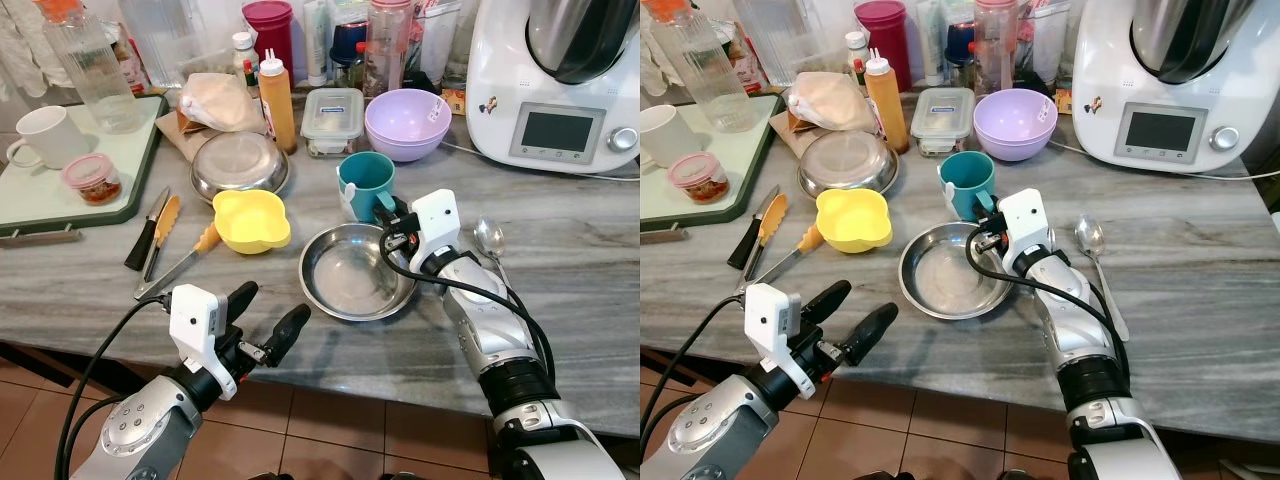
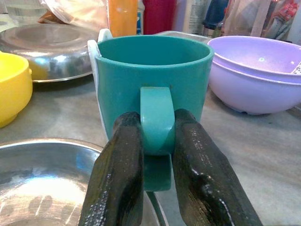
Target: Setting the table
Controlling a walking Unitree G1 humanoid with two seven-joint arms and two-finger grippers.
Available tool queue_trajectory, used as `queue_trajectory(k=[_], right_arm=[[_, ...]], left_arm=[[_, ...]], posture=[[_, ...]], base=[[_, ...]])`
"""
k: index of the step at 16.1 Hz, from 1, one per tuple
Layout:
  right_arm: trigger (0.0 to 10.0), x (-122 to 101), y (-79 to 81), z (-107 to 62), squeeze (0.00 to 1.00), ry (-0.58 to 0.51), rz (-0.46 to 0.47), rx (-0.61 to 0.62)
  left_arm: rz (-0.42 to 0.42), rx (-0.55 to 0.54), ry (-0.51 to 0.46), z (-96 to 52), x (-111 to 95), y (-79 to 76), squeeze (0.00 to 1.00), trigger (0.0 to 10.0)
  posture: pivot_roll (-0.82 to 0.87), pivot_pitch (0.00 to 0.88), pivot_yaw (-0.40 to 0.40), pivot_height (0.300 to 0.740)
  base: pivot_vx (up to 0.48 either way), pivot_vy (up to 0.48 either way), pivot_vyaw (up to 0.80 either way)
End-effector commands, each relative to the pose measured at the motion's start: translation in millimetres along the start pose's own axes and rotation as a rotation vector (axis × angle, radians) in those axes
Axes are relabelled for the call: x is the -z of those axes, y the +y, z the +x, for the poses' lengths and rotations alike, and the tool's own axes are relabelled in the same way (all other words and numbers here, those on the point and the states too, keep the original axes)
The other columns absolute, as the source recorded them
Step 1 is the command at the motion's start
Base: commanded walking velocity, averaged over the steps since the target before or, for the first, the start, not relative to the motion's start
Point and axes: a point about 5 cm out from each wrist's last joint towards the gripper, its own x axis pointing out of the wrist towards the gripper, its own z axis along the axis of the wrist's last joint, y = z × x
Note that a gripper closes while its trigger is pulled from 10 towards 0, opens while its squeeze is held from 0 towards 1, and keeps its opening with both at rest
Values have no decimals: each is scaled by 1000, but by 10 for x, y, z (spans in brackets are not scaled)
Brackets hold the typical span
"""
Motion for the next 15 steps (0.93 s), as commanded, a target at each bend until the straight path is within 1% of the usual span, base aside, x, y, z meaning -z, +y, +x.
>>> queue_trajectory(k=[1, 2, 3, 7, 10, 14, 15], right_arm=[[10000, 18, 3, -2, 0, -2, 0, 5], [10000, 29, -1, -5, 698, 1, 0, 6], [10000, 35, -5, -7, 1000, 3, 4, 9], [10000, 29, -14, -8, 1000, -3, -1, 13], [10000, -53, -33, 9, 1000, -36, -18, 20], [10000, -92, -5, 14, 1000, -56, -29, 15], [10000, -101, 10, 13, 1000, -59, -56, 16]], left_arm=[[4, -3, 0, -19, -19, -2, 0, 10000], [3, -4, 1, -17, -18, -1, 0, 10000], [4, -5, 1, -17, -20, 5, 0, 10000], [13, -6, 6, -23, -22, 27, 0, 10000], [18, -12, 9, -42, -24, 61, 0, 10000], [14, -10, 5, -17, -13, 45, 0, 10000], [14, -11, 5, -16, -13, 50, 0, 10000]], posture=[[-56, 144, 80, 740], [-56, 143, 79, 740], [-57, 143, 79, 740], [-58, 141, 79, 740], [-63, 137, 80, 740], [-67, 133, 80, 740], [-67, 131, 80, 740]], base=[[0, 0, 0], [0, 0, 0], [0, 0, 0], [0, 0, 0], [0, 0, 0], [0, 0, 0], [0, 0, 0]])
